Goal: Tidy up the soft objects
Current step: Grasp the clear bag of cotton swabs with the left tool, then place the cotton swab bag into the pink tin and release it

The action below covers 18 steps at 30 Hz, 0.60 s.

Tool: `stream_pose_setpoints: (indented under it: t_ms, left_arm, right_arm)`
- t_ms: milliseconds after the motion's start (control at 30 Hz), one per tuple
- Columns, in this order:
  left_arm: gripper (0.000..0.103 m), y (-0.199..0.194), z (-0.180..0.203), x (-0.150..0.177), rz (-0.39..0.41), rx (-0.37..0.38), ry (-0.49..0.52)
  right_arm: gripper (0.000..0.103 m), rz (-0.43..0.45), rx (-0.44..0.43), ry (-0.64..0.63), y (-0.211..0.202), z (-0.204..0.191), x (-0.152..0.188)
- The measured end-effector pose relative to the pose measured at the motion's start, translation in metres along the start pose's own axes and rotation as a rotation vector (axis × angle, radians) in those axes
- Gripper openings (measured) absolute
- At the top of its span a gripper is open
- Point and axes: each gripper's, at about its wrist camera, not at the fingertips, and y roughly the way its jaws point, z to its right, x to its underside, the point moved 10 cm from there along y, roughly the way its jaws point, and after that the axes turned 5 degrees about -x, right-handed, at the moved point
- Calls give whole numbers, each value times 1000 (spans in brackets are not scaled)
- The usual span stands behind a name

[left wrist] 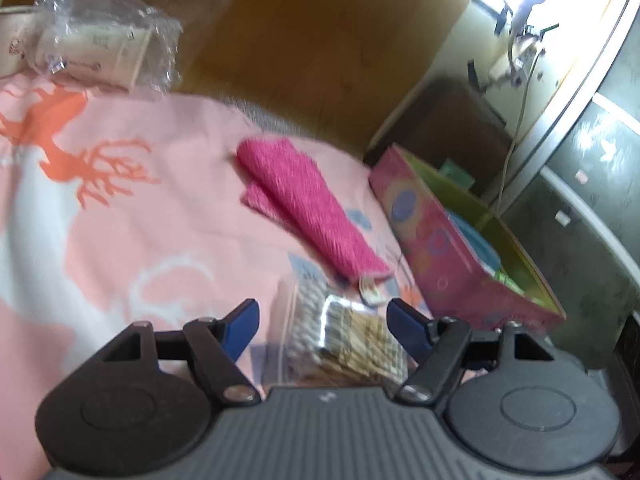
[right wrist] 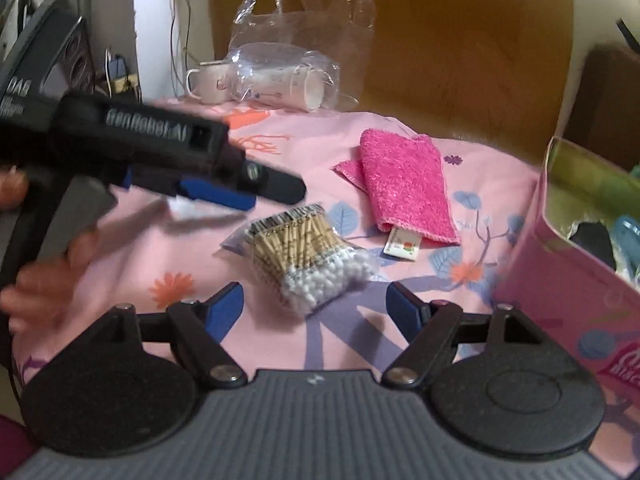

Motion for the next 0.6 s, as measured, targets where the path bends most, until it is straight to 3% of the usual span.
stream_pose_setpoints:
  t_ms: [67, 100, 233, 400, 600]
  left_arm:
    - [59, 0, 5, 4, 13, -17, 24]
    - [58, 0, 10, 7, -5, -8, 31]
    - [58, -8, 27, 5, -2, 1, 45]
    - [58, -16, 75, -17, 49, 66, 105]
    - [59, 13, 146, -29, 34, 143, 223]
  right_arm:
    - [40, 6, -32, 39, 3, -5, 1]
    - [35, 1, -49, 51, 5, -12, 4]
    - [34, 67, 9, 35, -5, -10, 0]
    - [34, 200, 58, 45, -46, 8, -13]
    - [34, 318, 209, 76, -89, 52, -12]
